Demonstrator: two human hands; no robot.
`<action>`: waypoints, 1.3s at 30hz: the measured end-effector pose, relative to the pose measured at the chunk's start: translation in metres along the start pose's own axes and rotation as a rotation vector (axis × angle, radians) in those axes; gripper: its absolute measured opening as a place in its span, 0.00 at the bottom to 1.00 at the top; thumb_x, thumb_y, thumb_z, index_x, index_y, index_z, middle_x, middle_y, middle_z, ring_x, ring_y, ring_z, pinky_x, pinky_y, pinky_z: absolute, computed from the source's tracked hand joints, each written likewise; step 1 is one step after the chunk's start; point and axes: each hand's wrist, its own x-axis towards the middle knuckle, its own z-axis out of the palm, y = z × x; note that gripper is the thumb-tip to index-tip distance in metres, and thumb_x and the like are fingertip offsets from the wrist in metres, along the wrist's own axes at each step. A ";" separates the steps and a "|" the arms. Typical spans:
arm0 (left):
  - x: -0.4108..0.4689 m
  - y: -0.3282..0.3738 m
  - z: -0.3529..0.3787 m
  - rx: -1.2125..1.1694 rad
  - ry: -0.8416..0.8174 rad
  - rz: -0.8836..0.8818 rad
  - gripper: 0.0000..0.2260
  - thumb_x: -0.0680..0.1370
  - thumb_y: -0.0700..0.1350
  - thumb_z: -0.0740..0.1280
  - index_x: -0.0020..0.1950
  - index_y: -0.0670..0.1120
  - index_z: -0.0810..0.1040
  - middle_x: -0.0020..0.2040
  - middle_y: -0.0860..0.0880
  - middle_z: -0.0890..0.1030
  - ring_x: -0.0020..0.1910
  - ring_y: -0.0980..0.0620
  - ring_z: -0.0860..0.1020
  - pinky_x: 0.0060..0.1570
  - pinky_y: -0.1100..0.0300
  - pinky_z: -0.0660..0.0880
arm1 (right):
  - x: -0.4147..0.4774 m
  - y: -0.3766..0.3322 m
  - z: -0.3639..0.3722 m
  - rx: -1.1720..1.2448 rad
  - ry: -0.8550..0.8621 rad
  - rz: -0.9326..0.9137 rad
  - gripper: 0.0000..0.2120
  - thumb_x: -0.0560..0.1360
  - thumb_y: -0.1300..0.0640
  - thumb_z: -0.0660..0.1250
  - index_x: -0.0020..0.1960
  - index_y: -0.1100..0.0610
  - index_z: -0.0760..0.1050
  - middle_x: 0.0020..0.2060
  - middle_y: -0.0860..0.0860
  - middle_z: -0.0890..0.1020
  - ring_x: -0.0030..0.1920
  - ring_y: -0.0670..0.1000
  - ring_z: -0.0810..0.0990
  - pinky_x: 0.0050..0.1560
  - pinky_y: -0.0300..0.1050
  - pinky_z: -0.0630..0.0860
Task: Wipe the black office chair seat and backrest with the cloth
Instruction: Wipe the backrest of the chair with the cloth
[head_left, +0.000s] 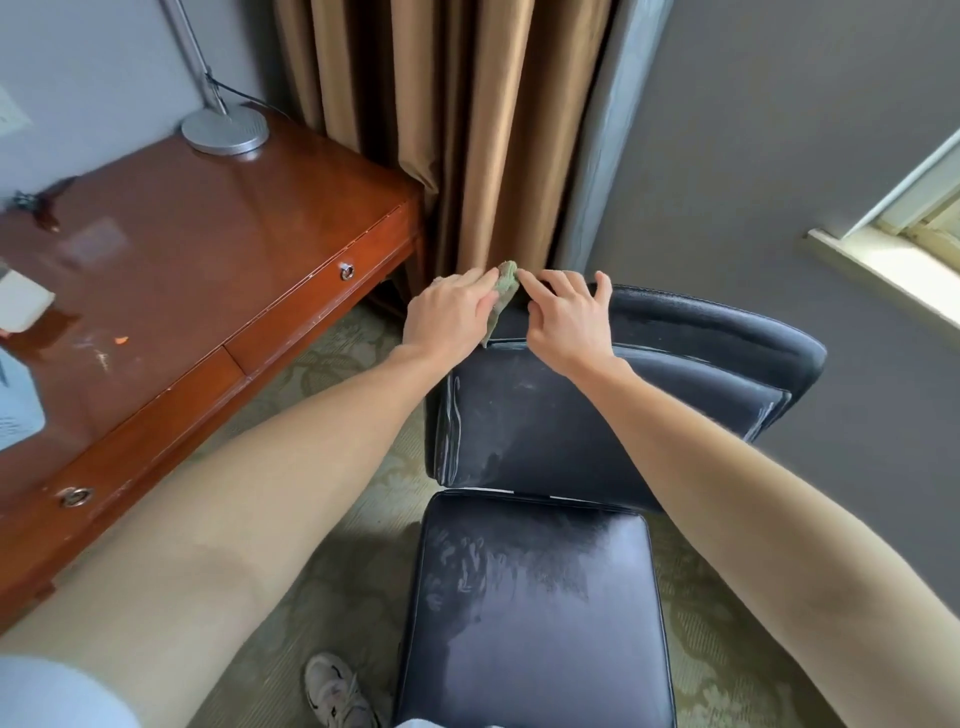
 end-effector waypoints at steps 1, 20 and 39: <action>-0.004 -0.004 0.002 -0.027 0.023 0.008 0.17 0.84 0.48 0.58 0.72 0.48 0.73 0.69 0.49 0.76 0.66 0.44 0.74 0.57 0.47 0.73 | -0.002 0.002 0.002 -0.011 0.021 -0.009 0.23 0.73 0.57 0.55 0.67 0.51 0.73 0.57 0.52 0.79 0.59 0.57 0.75 0.65 0.67 0.58; -0.042 -0.041 0.014 -0.419 0.198 -0.204 0.17 0.83 0.46 0.61 0.72 0.46 0.73 0.71 0.49 0.73 0.65 0.47 0.76 0.64 0.58 0.70 | -0.004 -0.041 0.005 -0.214 -0.091 -0.130 0.26 0.78 0.49 0.59 0.75 0.46 0.60 0.69 0.58 0.69 0.67 0.62 0.67 0.64 0.76 0.56; -0.042 -0.091 0.042 -0.816 0.151 -0.103 0.16 0.82 0.47 0.63 0.69 0.46 0.75 0.64 0.48 0.78 0.63 0.53 0.77 0.62 0.63 0.73 | -0.006 -0.081 0.022 -0.241 -0.016 0.020 0.24 0.72 0.52 0.62 0.69 0.50 0.68 0.61 0.59 0.72 0.65 0.63 0.68 0.66 0.77 0.54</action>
